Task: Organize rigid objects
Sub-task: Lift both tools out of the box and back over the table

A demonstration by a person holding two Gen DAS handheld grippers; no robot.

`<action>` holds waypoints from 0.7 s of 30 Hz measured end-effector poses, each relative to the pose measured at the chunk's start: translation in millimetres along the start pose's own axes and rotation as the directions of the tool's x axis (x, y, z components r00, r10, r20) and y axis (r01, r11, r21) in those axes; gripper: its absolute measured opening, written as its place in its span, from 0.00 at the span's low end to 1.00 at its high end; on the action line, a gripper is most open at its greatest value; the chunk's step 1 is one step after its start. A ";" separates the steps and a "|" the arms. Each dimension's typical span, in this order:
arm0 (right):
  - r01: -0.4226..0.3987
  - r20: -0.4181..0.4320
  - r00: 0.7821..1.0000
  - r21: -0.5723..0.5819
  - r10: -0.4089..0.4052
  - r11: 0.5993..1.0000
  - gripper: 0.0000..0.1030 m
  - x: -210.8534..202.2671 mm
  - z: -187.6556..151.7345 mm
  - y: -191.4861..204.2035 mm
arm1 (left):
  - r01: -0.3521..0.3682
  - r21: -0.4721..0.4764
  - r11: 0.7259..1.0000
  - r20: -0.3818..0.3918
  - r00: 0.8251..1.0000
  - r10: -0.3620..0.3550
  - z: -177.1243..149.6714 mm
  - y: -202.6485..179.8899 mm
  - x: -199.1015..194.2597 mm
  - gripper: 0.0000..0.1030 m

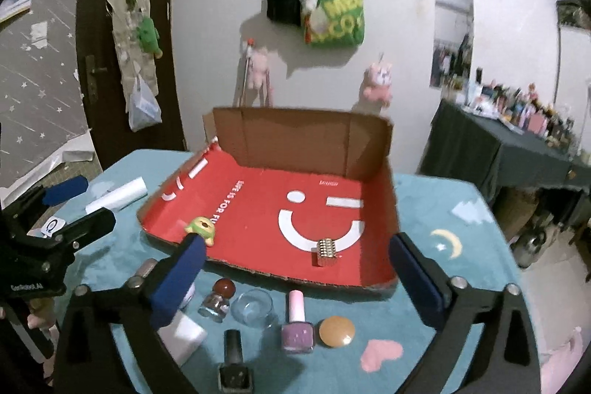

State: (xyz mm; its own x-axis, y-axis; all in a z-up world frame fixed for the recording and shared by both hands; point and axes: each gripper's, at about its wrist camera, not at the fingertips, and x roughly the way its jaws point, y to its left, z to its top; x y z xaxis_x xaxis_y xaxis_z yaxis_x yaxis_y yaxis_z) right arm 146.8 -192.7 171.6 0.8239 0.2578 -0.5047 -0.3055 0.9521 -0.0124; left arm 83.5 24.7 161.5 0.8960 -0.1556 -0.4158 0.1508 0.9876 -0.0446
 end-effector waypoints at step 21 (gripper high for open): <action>0.107 0.166 0.979 0.068 -0.117 0.992 1.00 -55.0 -115.8 15.8 | -0.118 -0.018 0.993 0.044 0.992 0.119 -94.5 -9.2 -37.1 1.00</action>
State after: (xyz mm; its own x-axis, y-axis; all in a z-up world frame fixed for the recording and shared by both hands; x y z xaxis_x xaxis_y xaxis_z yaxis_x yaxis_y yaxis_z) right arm 41.4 -210.8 99.3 0.9218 0.1685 -0.3492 -0.1826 0.9831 -0.0076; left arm 9.4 23.5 91.4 0.9252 -0.0382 -0.3775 0.0365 0.9993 -0.0117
